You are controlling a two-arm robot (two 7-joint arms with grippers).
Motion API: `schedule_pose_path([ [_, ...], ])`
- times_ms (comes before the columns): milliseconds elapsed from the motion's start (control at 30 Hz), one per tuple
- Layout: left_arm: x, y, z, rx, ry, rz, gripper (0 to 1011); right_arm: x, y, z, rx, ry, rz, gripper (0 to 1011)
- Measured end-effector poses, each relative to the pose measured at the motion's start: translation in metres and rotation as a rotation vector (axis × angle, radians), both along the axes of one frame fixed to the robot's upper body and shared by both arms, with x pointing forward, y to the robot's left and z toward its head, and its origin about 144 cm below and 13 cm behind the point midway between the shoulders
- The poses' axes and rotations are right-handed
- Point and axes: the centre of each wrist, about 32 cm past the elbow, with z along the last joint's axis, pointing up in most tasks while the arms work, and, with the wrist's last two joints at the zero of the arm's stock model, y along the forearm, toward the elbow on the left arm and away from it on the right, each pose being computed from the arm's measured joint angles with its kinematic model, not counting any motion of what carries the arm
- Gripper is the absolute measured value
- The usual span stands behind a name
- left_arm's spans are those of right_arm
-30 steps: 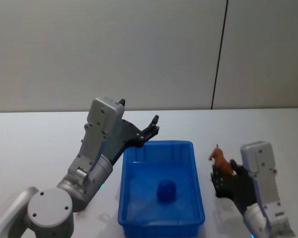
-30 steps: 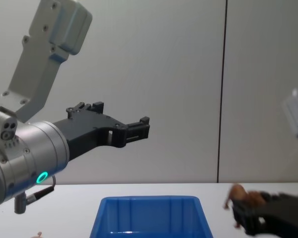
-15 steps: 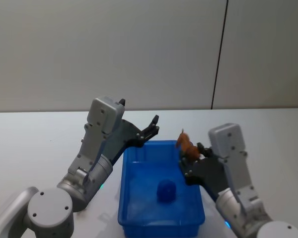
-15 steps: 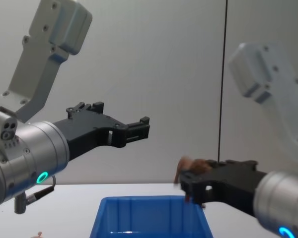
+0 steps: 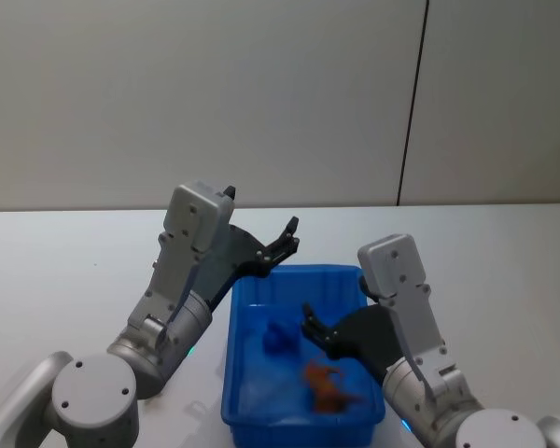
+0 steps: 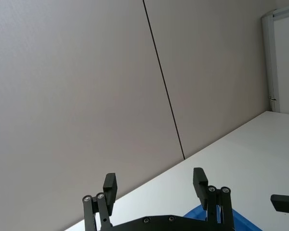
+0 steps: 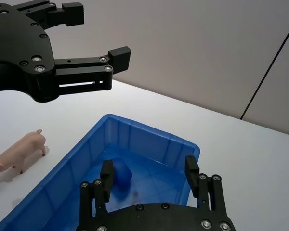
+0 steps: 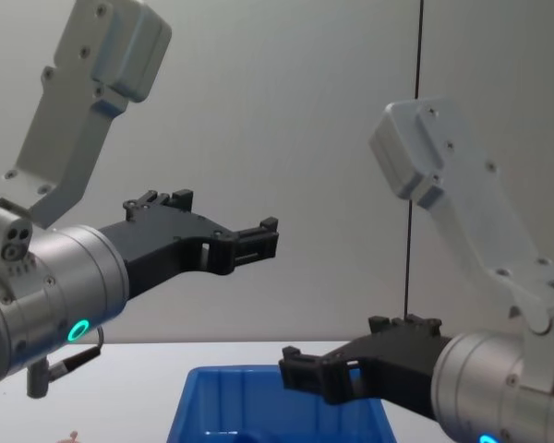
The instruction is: Pick up the two dolls from the table and place them into the box.
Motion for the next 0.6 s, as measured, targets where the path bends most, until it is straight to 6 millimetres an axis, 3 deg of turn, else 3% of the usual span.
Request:
schedule_pose_path([
  [167, 0.0, 0.0, 0.0, 0.0, 0.0, 0.0, 1001, -0.001, -0.005, 0.0, 0.002, 0.005, -0.005, 995],
  [600, 0.0, 0.0, 0.0, 0.0, 0.0, 0.0, 1001, -0.015, -0.037, -0.002, 0.013, 0.003, -0.038, 1001],
])
